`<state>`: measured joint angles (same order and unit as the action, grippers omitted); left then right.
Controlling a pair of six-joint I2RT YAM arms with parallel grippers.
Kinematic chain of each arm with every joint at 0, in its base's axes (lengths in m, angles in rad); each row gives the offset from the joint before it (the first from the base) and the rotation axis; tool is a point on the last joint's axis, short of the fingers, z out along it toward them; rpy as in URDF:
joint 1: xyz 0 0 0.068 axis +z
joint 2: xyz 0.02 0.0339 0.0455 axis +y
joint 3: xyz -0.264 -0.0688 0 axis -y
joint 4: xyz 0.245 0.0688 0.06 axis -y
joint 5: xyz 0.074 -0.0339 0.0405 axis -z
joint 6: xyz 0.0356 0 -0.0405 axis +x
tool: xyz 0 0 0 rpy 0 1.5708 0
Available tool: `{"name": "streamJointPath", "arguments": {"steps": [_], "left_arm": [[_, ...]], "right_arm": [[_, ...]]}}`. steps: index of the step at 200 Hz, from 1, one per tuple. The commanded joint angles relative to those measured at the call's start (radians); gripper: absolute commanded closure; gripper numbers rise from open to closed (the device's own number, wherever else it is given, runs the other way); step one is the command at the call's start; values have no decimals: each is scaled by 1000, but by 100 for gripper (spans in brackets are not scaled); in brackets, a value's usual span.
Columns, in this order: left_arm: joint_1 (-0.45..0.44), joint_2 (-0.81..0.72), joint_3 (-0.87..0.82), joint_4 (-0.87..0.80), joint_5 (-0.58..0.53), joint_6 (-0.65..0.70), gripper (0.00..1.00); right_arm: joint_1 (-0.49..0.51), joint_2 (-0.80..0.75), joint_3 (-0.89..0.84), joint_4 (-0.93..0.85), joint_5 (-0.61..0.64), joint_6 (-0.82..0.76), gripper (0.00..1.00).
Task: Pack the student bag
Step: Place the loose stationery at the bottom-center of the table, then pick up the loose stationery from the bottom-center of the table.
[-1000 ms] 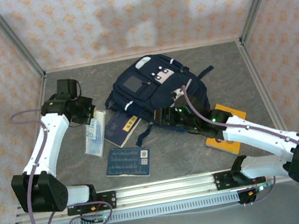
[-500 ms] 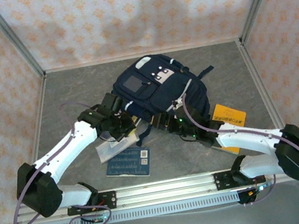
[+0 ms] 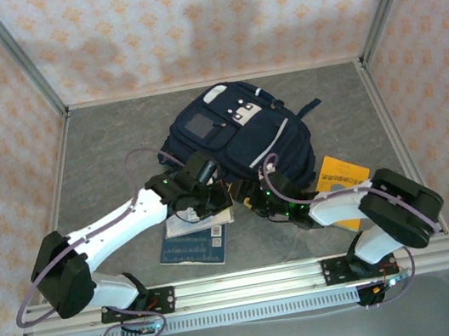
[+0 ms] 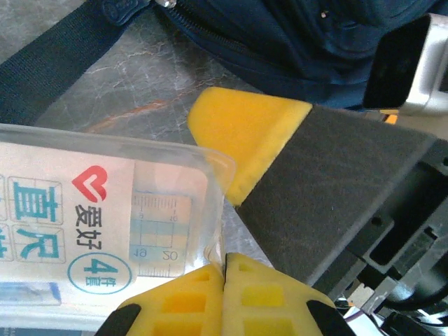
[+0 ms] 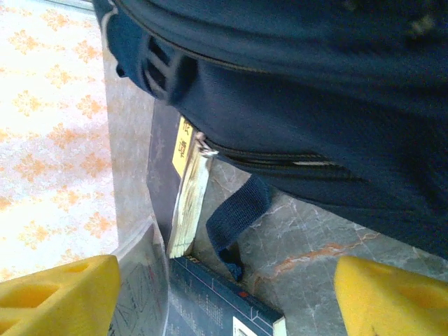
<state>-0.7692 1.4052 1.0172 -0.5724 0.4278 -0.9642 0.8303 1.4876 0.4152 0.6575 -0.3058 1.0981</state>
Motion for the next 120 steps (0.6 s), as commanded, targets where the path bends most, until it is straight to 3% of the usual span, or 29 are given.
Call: {"name": "streamJointPath", "arguments": {"steps": [1, 10, 51, 85, 120], "left_arm": [[-13, 19, -17, 59, -15, 35, 100], [-17, 26, -18, 67, -12, 38, 100], [-19, 56, -38, 124, 12, 45, 77], [-19, 46, -37, 133, 35, 71, 60], [-14, -46, 4, 34, -26, 158, 48]], "right_arm": [[-11, 67, -37, 260, -39, 122, 20], [-17, 106, -56, 345, -47, 156, 20], [-30, 369, -88, 747, -109, 301, 19], [-28, 424, -88, 748, -118, 285, 18], [-37, 400, -93, 670, -136, 227, 21]]}}
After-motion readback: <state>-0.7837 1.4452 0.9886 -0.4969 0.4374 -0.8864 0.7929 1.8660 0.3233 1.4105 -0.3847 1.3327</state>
